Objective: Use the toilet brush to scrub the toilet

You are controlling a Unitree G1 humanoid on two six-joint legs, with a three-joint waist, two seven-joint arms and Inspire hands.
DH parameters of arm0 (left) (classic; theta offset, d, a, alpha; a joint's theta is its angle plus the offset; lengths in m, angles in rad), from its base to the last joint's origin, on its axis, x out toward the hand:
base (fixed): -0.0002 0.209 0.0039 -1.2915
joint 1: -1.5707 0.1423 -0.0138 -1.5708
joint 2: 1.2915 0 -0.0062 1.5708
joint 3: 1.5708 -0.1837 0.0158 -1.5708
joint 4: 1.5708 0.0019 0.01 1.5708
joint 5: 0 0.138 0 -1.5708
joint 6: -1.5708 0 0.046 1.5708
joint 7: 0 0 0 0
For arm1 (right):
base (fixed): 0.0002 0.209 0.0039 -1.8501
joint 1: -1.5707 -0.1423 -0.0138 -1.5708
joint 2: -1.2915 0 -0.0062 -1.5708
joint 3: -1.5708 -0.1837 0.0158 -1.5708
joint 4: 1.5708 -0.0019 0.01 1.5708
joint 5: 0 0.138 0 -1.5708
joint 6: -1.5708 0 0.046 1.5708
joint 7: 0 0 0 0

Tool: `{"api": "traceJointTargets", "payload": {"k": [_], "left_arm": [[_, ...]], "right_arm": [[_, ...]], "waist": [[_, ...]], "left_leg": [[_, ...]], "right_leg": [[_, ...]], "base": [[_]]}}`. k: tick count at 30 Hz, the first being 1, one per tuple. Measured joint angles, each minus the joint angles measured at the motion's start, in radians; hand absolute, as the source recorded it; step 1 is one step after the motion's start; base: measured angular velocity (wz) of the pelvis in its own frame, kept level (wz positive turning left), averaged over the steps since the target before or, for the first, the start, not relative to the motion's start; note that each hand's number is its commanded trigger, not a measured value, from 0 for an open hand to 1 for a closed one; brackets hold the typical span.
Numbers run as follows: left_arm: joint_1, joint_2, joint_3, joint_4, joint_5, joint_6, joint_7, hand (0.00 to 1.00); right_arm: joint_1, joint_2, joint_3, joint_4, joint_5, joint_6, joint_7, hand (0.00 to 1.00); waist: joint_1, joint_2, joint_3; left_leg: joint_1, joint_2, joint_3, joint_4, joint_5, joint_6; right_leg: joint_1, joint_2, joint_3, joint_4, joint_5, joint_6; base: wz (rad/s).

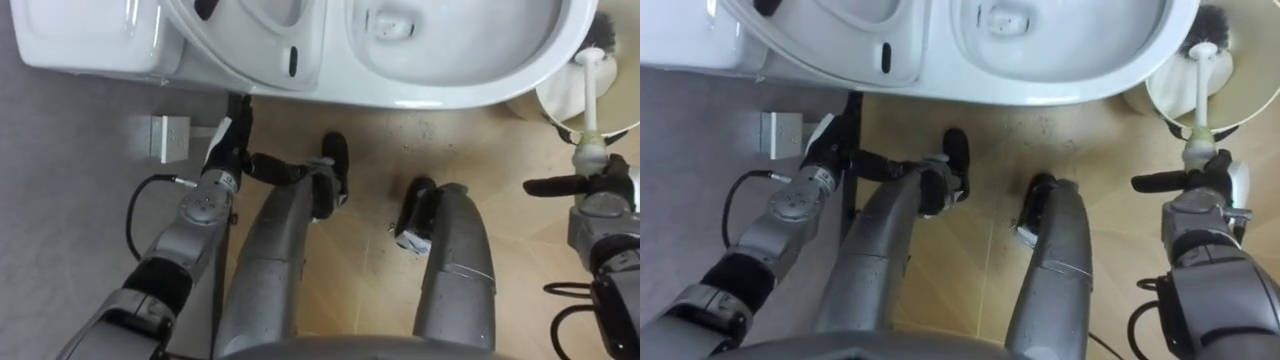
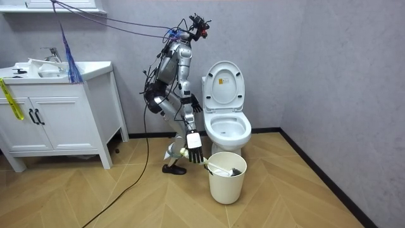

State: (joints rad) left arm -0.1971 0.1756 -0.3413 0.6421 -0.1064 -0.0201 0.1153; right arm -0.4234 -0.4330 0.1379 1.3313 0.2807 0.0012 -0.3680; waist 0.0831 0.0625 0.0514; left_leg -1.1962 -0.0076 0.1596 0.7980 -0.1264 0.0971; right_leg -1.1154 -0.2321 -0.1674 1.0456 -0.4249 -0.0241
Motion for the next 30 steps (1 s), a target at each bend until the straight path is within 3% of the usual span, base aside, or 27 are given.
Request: {"api": "traceJointTargets", "payload": {"k": [6,7,8,9,16,30], "left_arm": [[-0.003,0.000,-0.018,-0.008,0.001,-0.002,0.000,0.00],[-0.001,-0.001,-0.019,-0.015,0.001,-0.002,0.000,0.00],[-0.001,0.000,-0.017,-0.023,0.002,-0.002,0.000,0.00],[-0.001,0.000,-0.017,-0.027,0.002,-0.002,0.000,0.00],[0.019,0.002,-0.017,-0.055,0.007,0.000,0.000,0.00],[0.053,0.022,-0.017,-0.076,0.001,0.008,0.000,0.00]], "right_arm": [[-0.006,-0.005,0.000,0.002,0.023,0.000,0.000,0.00],[-0.008,-0.005,-0.001,0.002,0.024,0.000,-0.001,0.17],[-0.009,-0.007,-0.001,0.004,0.026,0.000,0.000,0.82],[-0.009,-0.009,-0.001,0.005,0.026,0.000,0.000,1.00],[0.007,-0.015,0.012,0.009,0.035,0.006,0.017,1.00],[0.013,-0.002,0.039,0.024,0.142,0.024,0.065,1.00]], "waist": [[-0.007,-0.002,0.0008],[-0.010,-0.002,0.0013],[-0.009,-0.003,0.0014],[-0.009,-0.003,0.0016],[-0.014,-0.003,0.0017],[-0.014,-0.003,0.0013]], "left_leg": [[-0.036,-0.004,0.001,0.030,-0.003,0.003],[-0.044,-0.005,0.001,0.037,-0.003,0.004],[-0.055,-0.004,0.000,0.047,-0.005,0.005],[-0.060,-0.004,0.000,0.053,-0.007,0.005],[-0.093,-0.001,0.004,0.128,-0.041,0.008],[-0.099,-0.004,0.006,0.138,-0.045,0.015]], "right_leg": [[-0.037,-0.012,0.000,0.041,-0.011,-0.003],[-0.045,-0.012,0.002,0.050,-0.014,-0.002],[-0.054,-0.012,0.003,0.059,-0.016,-0.002],[-0.059,-0.013,0.003,0.065,-0.017,-0.003],[-0.090,-0.027,0.024,0.133,-0.046,-0.001],[-0.089,-0.028,0.014,0.138,-0.049,0.001]], "base": [[0.04],[0.00],[0.03],[0.00],[-0.02],[0.00]]}}
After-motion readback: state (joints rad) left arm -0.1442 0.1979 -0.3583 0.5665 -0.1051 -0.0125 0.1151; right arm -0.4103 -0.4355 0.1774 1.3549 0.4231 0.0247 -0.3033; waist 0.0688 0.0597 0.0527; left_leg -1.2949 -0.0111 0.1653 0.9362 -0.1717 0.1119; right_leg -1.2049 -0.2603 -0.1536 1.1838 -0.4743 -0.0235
